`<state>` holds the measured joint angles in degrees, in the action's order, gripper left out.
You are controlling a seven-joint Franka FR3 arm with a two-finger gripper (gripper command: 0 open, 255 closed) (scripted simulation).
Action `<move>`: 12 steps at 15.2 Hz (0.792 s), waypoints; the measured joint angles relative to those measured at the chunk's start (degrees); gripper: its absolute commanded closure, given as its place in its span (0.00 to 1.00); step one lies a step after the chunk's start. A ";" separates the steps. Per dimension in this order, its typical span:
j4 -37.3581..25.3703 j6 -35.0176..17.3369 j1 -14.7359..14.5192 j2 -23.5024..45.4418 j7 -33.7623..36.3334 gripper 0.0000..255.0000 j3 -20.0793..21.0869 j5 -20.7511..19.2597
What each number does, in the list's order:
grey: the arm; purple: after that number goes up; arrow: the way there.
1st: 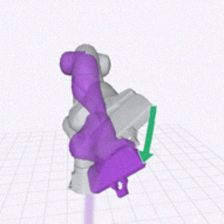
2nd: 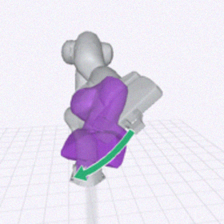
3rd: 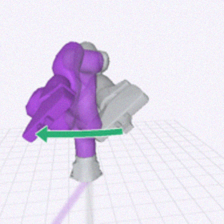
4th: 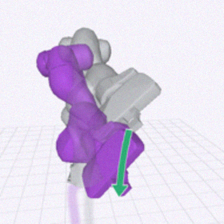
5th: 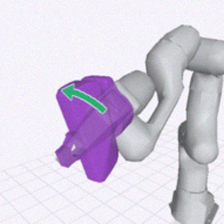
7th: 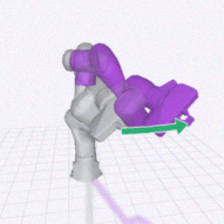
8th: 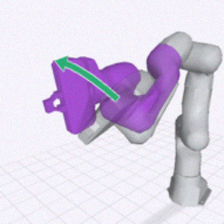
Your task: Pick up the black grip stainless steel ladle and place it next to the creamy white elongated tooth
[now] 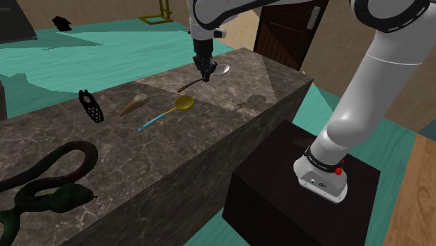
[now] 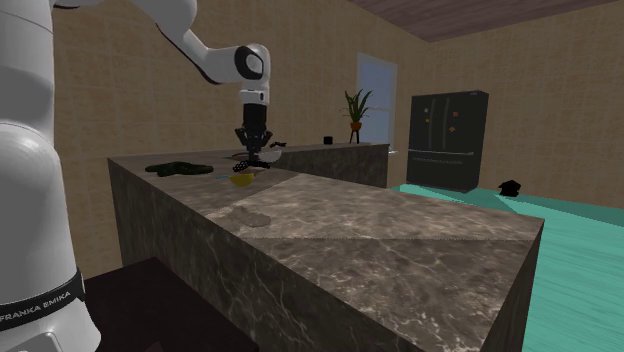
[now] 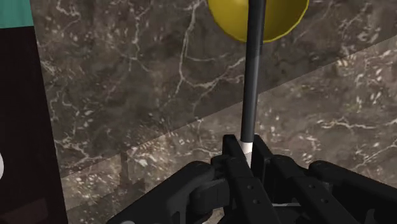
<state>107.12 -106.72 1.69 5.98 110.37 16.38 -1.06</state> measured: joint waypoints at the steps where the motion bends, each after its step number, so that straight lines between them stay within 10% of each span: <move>1: -0.30 -0.17 -0.69 0.45 1.24 1.00 0.54 -0.07; 12: -6.70 1.11 -9.57 5.89 16.38 1.00 6.66 -1.32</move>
<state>100.41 -105.61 -7.88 11.87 126.75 23.04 -2.38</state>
